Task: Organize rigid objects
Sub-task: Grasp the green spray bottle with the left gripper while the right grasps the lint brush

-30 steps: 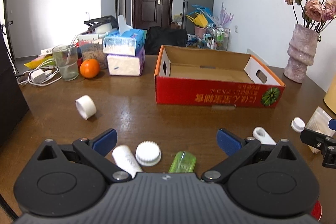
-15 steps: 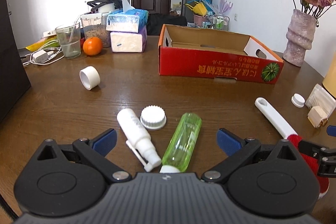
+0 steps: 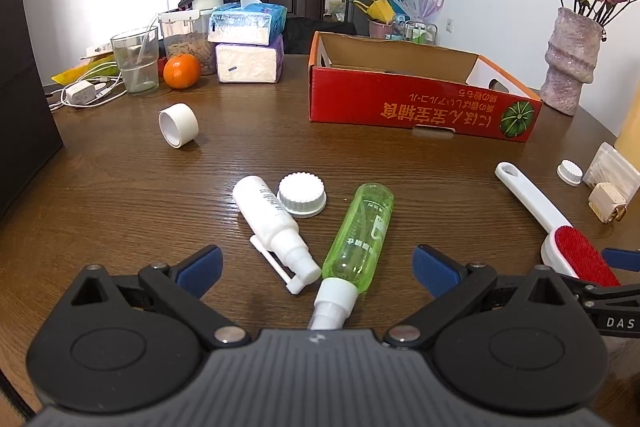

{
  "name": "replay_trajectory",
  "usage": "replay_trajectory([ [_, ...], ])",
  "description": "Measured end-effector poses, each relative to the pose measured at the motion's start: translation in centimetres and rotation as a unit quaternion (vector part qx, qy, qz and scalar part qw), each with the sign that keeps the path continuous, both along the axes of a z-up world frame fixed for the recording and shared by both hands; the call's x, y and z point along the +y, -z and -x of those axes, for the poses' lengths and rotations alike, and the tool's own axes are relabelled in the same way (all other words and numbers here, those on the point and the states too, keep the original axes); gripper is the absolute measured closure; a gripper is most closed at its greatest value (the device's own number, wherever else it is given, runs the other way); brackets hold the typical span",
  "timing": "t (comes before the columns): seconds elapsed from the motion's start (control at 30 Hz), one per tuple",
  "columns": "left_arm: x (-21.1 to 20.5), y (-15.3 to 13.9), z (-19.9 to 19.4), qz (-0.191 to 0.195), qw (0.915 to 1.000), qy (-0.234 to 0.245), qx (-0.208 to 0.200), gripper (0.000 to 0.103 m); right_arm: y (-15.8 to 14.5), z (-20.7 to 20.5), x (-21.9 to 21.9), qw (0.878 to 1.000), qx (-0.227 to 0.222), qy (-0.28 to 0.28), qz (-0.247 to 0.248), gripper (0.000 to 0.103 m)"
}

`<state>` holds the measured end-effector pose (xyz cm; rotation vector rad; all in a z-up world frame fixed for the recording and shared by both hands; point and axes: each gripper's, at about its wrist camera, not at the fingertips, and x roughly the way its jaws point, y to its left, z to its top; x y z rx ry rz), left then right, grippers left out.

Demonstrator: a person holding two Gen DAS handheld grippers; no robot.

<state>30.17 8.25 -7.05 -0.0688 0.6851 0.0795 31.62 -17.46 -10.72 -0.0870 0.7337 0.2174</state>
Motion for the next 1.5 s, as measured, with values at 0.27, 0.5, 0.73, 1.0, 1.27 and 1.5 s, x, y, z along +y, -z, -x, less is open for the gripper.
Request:
replay_trajectory([
  [0.27, -0.7, 0.1, -0.2, 0.000, 1.0000, 0.007, -0.001, 0.000, 0.0, 0.3, -0.2, 1.000, -0.011, -0.008, -0.016, 0.035],
  [0.5, -2.1, 0.3, -0.9, -0.013, 0.9996, 0.024, -0.005, 0.000, 0.0, 0.9, -0.4, 0.999, -0.034, -0.006, -0.028, 0.048],
  [0.73, -3.7, 0.6, -2.4, -0.032, 0.9992, 0.019, -0.015, 0.000, -0.3, 1.1, -1.2, 0.997, -0.052, 0.013, -0.047, 0.048],
  [1.0, -3.9, 1.9, -3.5, -0.030, 0.9994, 0.018, -0.005, 0.025, -0.5, 1.4, -1.3, 0.996, -0.069, 0.018, -0.052, 0.048],
  [1.27, -3.8, 2.5, -3.7, -0.031, 0.9992, 0.026, 0.004, 0.043, -0.5, 1.6, -1.3, 0.996, -0.075, 0.017, -0.055, 0.048],
  [1.5, -3.3, 2.9, -4.1, -0.006, 0.9993, 0.031, 0.018, 0.059, -0.6, 1.8, -1.3, 0.995, -0.080, 0.017, -0.056, 0.048],
])
